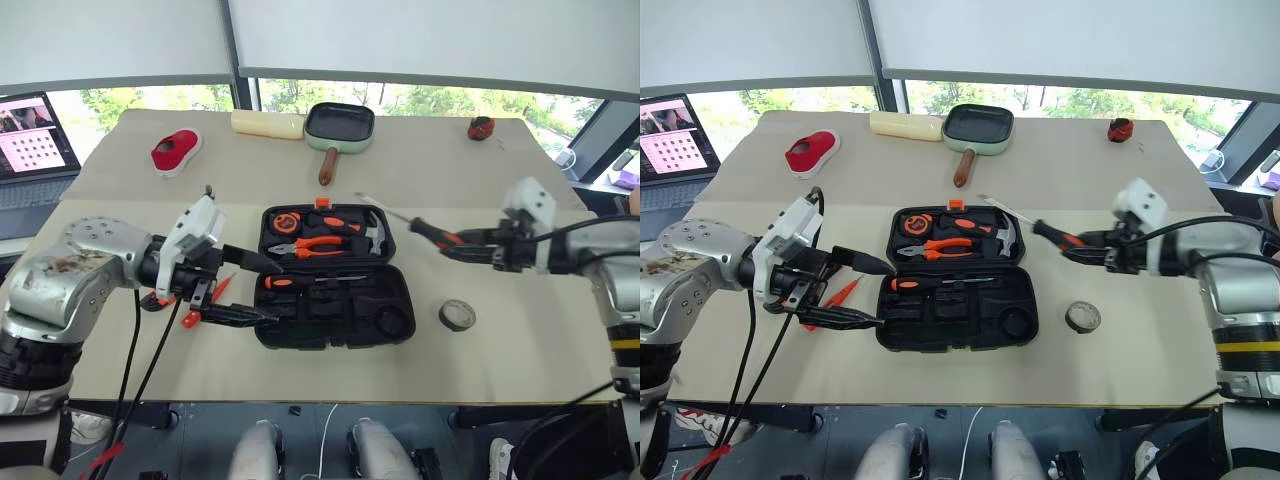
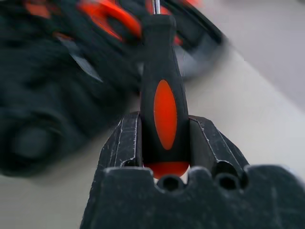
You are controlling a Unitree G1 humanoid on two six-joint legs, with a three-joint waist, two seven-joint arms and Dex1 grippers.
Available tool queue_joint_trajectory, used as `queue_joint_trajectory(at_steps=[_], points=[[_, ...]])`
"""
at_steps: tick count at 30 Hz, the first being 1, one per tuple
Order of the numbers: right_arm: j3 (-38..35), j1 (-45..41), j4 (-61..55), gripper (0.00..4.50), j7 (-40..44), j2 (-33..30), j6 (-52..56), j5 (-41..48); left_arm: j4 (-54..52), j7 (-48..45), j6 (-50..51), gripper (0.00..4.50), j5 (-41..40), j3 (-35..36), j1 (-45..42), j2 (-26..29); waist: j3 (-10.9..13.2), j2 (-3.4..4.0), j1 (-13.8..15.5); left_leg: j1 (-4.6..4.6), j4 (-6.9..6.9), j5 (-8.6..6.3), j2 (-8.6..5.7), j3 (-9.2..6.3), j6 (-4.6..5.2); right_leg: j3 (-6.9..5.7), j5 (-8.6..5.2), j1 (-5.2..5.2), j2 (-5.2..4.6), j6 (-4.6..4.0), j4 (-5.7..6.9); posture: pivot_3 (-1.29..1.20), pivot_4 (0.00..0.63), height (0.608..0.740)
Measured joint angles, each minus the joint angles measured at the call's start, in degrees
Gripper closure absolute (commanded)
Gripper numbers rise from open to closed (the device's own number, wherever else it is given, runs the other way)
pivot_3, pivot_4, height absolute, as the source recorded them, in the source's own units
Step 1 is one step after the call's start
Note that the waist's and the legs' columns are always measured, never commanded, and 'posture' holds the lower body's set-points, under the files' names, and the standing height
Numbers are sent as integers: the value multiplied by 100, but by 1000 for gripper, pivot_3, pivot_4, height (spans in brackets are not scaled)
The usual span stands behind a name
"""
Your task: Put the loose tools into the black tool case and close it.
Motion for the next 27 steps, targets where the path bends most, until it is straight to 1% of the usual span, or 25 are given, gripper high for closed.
queue_joint_trajectory(at_steps=[1,2,5,7,9,13,23,25,26,27], points=[[210,-43,-137,3481,95,63,-17,-44,-41,7,-10,0,-4,1,9,6,2,-3,7,-2,1,0,0,0,0,0,0,0,0,0,0,0,150,740],[606,-65,-296,3481,256,184,-54,-100,-109,27,-11,0,-22,-3,15,9,4,-6,31,-6,3,0,-1,2,0,0,0,-1,-1,0,-1,0,150,740],[1051,-53,-272,3481,421,334,-143,-214,-155,63,-11,0,-60,-2,25,13,7,-9,148,-22,15,0,-7,5,0,-1,1,-12,-9,1,-1,0,150,740],[1100,-77,-156,3481,415,349,-229,-324,-160,108,-10,0,-71,-2,31,13,8,-11,179,-25,23,0,-7,6,0,-1,1,-12,-10,2,-1,0,150,740],[1245,-234,302,3481,340,353,-515,-671,-180,196,-7,0,-75,1,55,12,10,-14,190,-27,28,0,-5,7,0,-2,3,-13,-9,3,-2,0,150,740],[1328,-271,752,3481,329,428,-898,-973,-200,286,-8,0,-78,2,121,12,10,-14,171,-27,24,0,-2,7,0,-3,2,-16,-6,0,0,0,150,740],[1431,-350,1278,3481,399,581,-1841,-1349,-104,363,-39,0,-74,-9,-21,-12,12,-16,126,-27,24,0,-2,5,0,-5,2,-14,-5,0,1,0,150,740],[1428,-354,1286,2474,388,581,-1875,-1396,-94,371,-75,0,-72,-9,-72,-25,12,-16,125,-27,24,0,-2,5,0,-5,2,-14,-5,0,1,0,150,740],[1413,-354,1285,2280,376,586,-1871,-1394,-85,374,-86,0,-72,-11,-85,-35,12,-16,123,-27,24,0,-2,5,0,-5,2,-14,-5,0,1,0,150,740],[1379,-356,1268,1952,382,590,-1817,-1378,-78,378,-88,0,-72,-15,-100,-44,12,-16,121,-27,24,0,-2,5,0,-5,2,-14,-5,0,1,0,150,740]])
